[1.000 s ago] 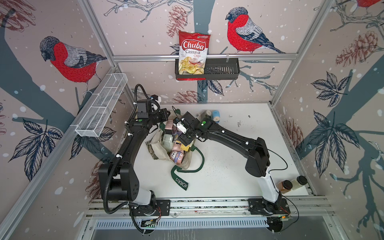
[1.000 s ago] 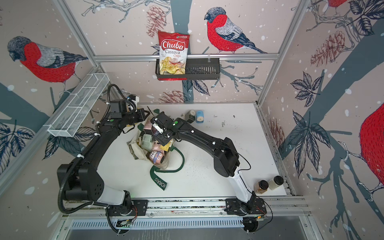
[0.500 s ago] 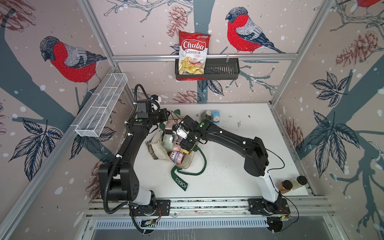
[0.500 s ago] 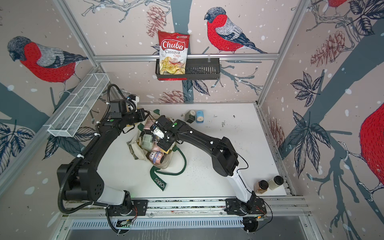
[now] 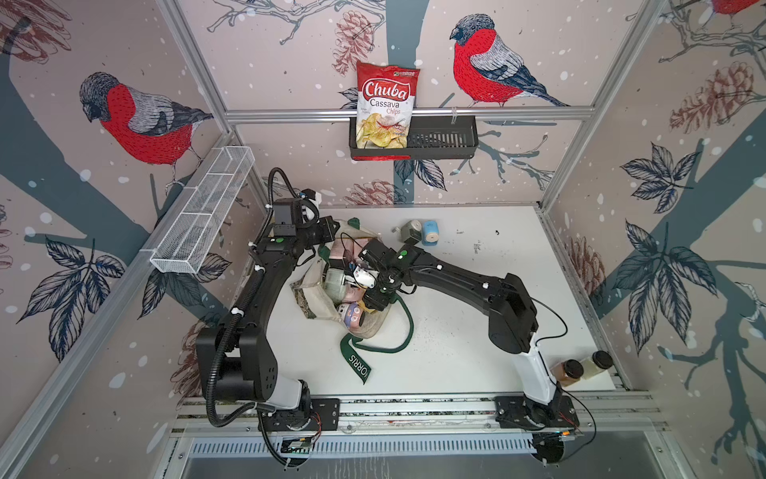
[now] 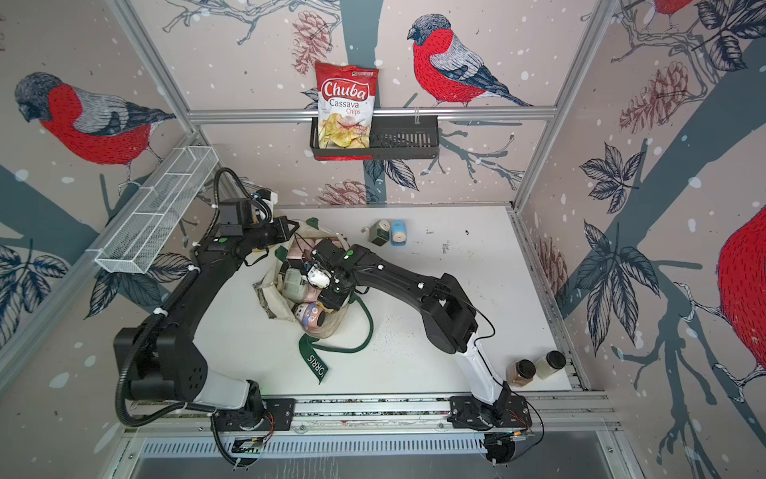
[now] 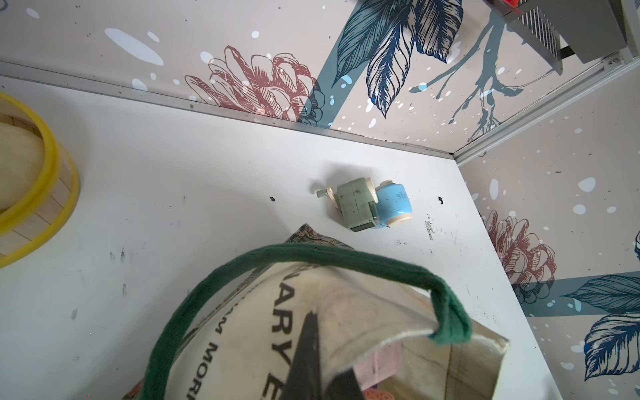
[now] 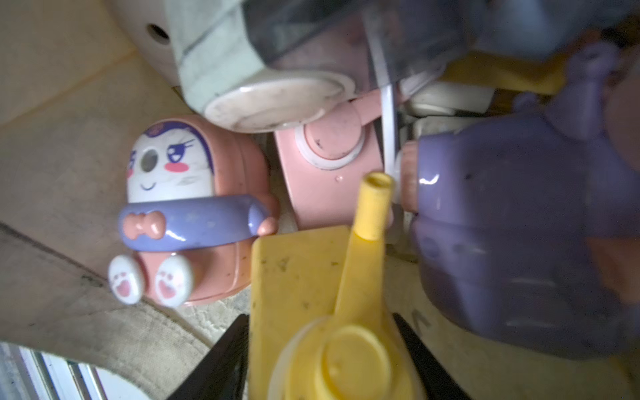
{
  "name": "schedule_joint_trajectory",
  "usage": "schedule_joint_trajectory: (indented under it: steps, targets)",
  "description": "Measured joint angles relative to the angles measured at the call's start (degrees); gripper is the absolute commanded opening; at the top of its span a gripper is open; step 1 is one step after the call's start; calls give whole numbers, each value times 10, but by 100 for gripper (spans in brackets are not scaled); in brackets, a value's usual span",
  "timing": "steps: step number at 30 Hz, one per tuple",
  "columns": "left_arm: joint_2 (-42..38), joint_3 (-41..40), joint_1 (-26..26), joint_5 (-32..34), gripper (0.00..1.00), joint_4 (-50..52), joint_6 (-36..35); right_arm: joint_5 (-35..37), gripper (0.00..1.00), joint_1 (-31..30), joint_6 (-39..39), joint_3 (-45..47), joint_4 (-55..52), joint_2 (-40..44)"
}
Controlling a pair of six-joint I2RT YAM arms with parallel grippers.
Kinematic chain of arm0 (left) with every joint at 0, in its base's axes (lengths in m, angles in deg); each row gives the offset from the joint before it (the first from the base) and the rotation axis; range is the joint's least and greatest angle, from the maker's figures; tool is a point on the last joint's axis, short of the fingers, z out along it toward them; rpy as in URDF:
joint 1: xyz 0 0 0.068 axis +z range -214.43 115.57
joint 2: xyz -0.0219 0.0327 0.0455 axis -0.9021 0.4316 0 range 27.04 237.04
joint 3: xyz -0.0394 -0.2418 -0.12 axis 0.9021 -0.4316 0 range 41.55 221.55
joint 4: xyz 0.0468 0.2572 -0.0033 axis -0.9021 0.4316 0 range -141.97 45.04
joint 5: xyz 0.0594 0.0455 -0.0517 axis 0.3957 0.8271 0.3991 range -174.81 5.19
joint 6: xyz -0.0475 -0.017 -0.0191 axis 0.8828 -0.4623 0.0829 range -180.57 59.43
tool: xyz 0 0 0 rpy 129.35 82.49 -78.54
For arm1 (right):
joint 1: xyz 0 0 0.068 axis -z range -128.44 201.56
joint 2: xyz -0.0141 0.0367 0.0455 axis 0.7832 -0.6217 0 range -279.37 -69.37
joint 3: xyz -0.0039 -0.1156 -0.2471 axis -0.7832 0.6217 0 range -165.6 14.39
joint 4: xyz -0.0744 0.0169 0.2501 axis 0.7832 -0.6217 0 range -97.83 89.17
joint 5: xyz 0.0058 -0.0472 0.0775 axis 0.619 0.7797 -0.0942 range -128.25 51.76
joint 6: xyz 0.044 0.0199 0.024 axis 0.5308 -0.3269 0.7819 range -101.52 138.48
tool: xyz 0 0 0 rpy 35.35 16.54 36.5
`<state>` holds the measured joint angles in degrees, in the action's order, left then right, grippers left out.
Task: Take out the pencil sharpeners from the tote bags
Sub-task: Pick up the pencil sharpener from the canvas bag, then place the pencil sharpener at the center of the board.
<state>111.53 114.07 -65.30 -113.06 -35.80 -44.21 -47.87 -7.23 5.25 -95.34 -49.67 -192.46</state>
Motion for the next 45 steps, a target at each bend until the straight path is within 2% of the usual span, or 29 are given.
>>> schedule_joint_trajectory:
  steps: [8, 17, 27, 32, 37, 41, 45]
  targets:
    - [0, 0, 0, 0, 0, 0, 0, -52, 52, 6, 15, 19, 22, 26]
    - [0, 0, 0, 0, 0, 0, 0, -42, 46, 5, 47, 31, 42, 35]
    - [0, 0, 0, 0, 0, 0, 0, -51, 43, 7, 106, 77, 90, 177]
    - [0, 0, 0, 0, 0, 0, 0, -33, 43, 68, 154, 132, 113, 259]
    - [0, 0, 0, 0, 0, 1, 0, 14, 42, 182, 214, 202, 138, 322]
    - [0, 0, 0, 1, 0, 1, 0, 39, 42, 255, 241, 229, 134, 323]
    - [0, 0, 0, 2, 0, 0, 0, 69, 43, 307, 253, 228, 113, 285]
